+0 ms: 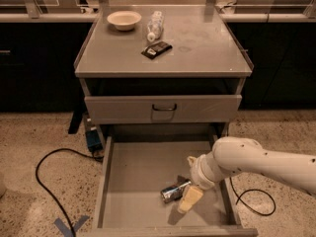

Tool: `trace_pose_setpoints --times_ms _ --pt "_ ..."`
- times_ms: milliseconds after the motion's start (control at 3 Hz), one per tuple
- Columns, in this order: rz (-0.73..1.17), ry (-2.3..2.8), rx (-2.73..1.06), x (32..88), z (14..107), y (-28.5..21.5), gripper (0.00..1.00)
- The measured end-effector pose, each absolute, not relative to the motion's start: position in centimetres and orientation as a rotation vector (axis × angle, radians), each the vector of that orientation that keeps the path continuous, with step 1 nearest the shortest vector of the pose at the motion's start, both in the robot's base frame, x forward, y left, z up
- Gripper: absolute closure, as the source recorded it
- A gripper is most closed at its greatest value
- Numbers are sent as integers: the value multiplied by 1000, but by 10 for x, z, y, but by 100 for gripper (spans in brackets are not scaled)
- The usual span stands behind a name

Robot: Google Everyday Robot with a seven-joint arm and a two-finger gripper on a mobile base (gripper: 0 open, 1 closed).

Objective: Pick redbull can from middle drawer and place on counter

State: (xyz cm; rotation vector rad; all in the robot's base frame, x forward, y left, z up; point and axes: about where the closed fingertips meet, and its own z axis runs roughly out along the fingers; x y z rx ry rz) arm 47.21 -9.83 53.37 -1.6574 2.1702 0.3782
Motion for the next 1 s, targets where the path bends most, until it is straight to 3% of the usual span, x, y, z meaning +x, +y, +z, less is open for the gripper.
trace_pose_setpoints --times_ms 1000 --pt "376 2012 -1775 506 445 -79 0"
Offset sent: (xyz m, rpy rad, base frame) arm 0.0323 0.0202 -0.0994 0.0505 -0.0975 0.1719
